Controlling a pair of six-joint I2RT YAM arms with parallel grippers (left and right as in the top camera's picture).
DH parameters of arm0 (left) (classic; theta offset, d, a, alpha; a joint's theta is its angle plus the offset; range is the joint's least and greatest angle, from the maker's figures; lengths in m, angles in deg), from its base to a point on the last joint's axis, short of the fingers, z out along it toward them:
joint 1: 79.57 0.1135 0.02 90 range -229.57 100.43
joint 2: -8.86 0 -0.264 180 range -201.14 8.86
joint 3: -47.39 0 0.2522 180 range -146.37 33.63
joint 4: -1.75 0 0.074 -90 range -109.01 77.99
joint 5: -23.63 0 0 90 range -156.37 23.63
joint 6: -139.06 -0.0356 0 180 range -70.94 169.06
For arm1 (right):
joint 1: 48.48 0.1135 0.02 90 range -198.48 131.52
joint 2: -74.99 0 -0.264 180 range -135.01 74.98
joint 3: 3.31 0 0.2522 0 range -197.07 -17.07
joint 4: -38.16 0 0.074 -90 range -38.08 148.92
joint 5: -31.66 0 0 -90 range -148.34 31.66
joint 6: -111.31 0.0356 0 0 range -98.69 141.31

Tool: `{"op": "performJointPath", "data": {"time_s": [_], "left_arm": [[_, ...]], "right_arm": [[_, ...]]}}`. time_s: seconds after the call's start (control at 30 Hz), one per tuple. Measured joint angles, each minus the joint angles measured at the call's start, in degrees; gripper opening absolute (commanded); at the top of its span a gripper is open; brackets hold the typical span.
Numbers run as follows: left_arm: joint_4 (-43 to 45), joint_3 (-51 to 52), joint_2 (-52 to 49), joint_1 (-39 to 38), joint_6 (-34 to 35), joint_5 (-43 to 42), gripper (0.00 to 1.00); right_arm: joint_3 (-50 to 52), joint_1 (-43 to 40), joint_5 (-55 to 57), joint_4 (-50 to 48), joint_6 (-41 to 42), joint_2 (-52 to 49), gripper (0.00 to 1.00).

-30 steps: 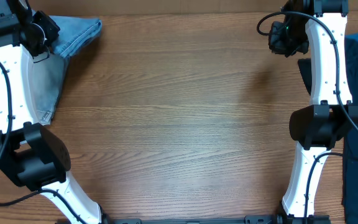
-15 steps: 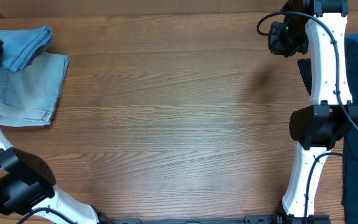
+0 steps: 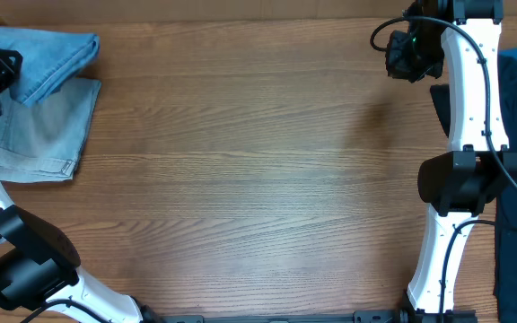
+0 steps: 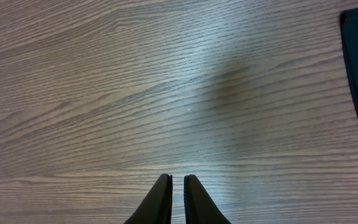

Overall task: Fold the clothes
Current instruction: 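Place the folded jeans onto the pale denim stack at left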

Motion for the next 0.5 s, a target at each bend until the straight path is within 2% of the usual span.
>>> {"op": "performJointPath", "data": {"time_s": [0.3, 0.5], "left_arm": [[-1.6, 0.0, -2.3, 0.0, -2.0, -0.1, 0.04], [-4.9, 0.2, -3.7, 0.4, -1.4, 4.7, 0.04]], "right_arm": [[0.0, 0.0, 0.0, 0.5, 0.0, 0.0, 0.11], [0.0, 0.0, 0.0, 0.4, 0.0, 0.0, 0.11]]}}
